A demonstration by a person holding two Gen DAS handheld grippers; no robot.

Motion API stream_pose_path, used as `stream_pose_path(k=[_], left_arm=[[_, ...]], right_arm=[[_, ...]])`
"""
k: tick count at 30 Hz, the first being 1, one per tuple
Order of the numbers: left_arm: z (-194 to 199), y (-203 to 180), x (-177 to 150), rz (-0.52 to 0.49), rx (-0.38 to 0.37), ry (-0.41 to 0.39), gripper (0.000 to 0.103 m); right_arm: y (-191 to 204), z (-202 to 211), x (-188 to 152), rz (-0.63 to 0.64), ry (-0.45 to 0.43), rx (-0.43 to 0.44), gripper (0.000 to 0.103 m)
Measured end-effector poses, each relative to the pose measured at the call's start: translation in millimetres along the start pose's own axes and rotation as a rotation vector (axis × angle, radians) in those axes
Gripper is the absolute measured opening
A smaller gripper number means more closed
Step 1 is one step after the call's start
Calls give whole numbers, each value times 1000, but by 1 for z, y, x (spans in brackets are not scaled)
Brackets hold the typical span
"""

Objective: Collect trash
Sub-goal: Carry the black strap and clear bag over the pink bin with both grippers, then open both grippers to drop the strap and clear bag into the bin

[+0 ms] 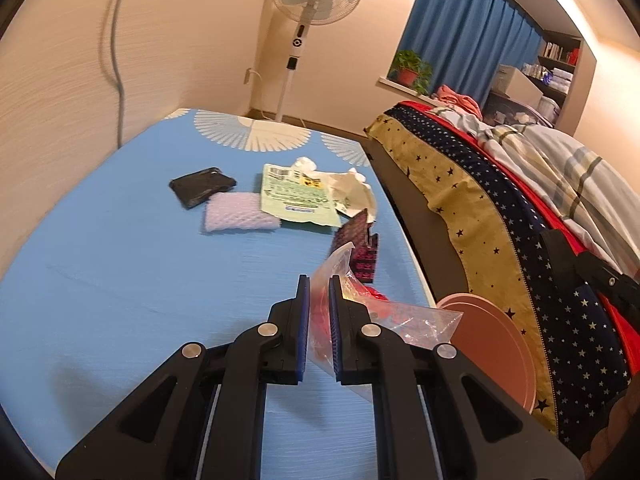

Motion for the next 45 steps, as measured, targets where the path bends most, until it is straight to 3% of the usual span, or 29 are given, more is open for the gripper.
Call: stream_pose_path(k=[18, 31, 40, 43, 45], left_arm=[[-33, -63, -15, -97, -154, 40, 9], [-69, -129, -38, -179, -281, 113, 9], [-92, -148, -61, -194, -318, 178, 10], [-96, -152, -67, -195, -334, 202, 10], [-99, -151, -69, -181, -341, 217, 18]], right_arm=[[-63, -10, 11, -111, 25, -74, 2], [-84, -18, 9, -126, 62, -105, 2], [-92, -25, 6, -137, 82, -120, 3], [-95, -28, 5, -141, 87, -136, 7], [-100, -30, 4, -156, 95, -149, 10]])
Point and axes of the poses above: each gripper's, at about its wrist camera, not at the fingertips, and z roughly against the way its jaws point, y to its left, x to its top, the point moved 10 cm from there along -z, roughly the way its jaws point, and after that the axes turned 15 degrees about -x, right-handed, at the moved point
